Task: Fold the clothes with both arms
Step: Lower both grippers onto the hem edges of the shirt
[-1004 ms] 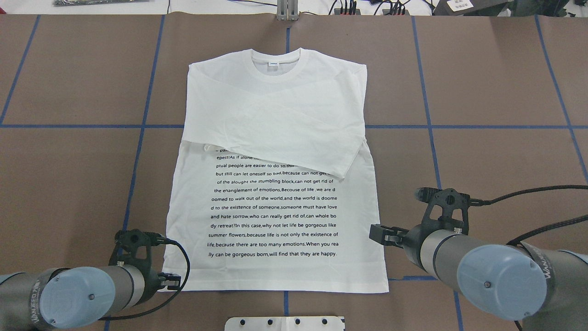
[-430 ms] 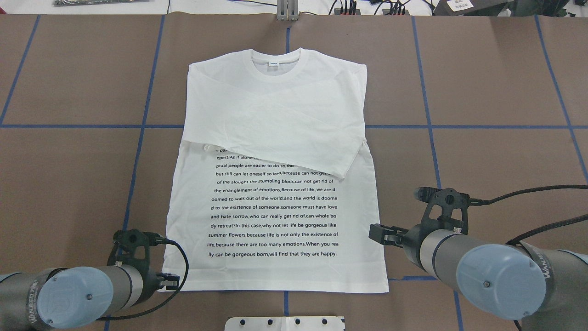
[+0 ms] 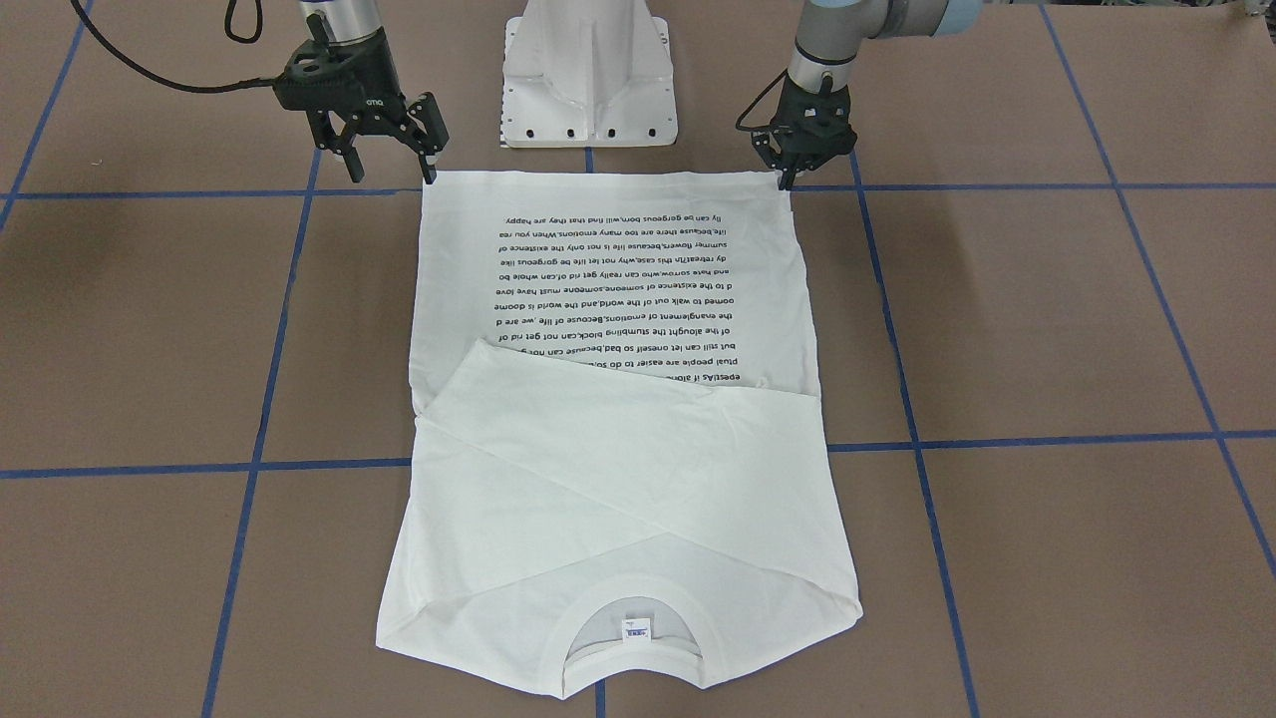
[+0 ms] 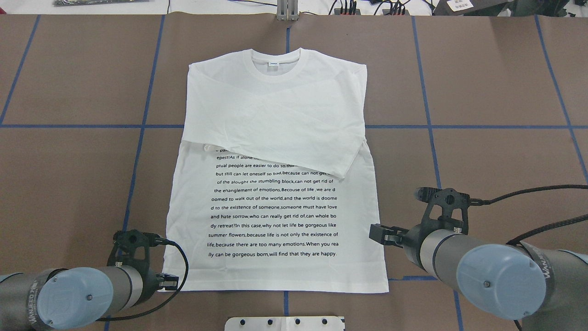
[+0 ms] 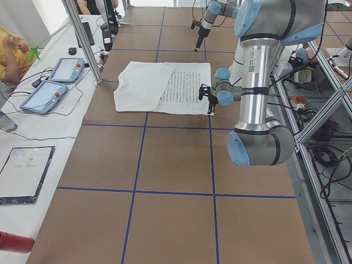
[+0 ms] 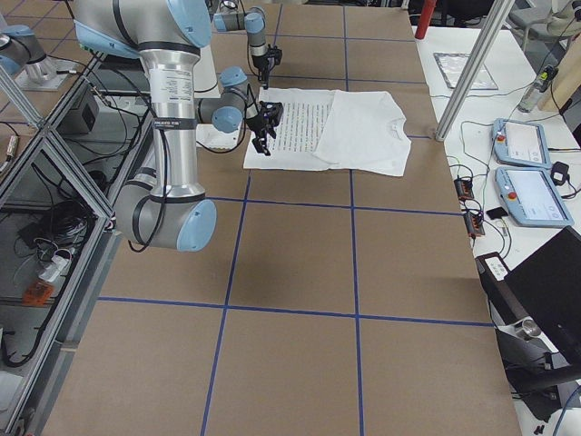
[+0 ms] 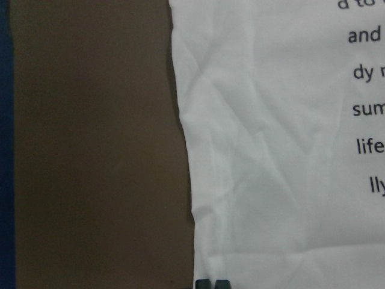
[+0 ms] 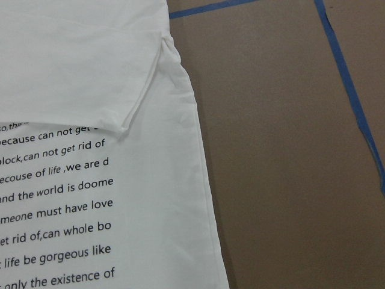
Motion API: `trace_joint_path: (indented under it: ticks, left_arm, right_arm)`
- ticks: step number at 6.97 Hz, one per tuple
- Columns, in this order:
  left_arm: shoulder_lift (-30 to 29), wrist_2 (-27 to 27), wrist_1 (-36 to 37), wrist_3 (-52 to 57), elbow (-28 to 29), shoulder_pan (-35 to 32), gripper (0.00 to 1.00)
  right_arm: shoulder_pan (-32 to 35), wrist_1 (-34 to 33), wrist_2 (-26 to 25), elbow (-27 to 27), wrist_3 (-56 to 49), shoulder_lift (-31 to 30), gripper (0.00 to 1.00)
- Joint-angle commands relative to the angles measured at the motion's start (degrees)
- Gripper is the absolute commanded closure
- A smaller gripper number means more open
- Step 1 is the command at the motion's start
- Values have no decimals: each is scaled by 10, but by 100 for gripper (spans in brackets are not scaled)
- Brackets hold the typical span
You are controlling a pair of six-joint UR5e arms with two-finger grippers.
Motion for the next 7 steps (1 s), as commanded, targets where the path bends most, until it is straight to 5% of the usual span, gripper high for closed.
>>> trace_joint_path:
  ticks: [1,4,7]
  left_arm:
    - [-1,1,1,0,-4,0,100]
    - [-2,-4,2,3,-55,-6,100]
    - [-9,-5,2,4,-56,-7,100]
  right_arm:
    - [-4,0,-3,0,1,2,0]
    - [-72,-3,-76,-49,47,7,4]
    - [-128,5,-122,-81,106,12,30]
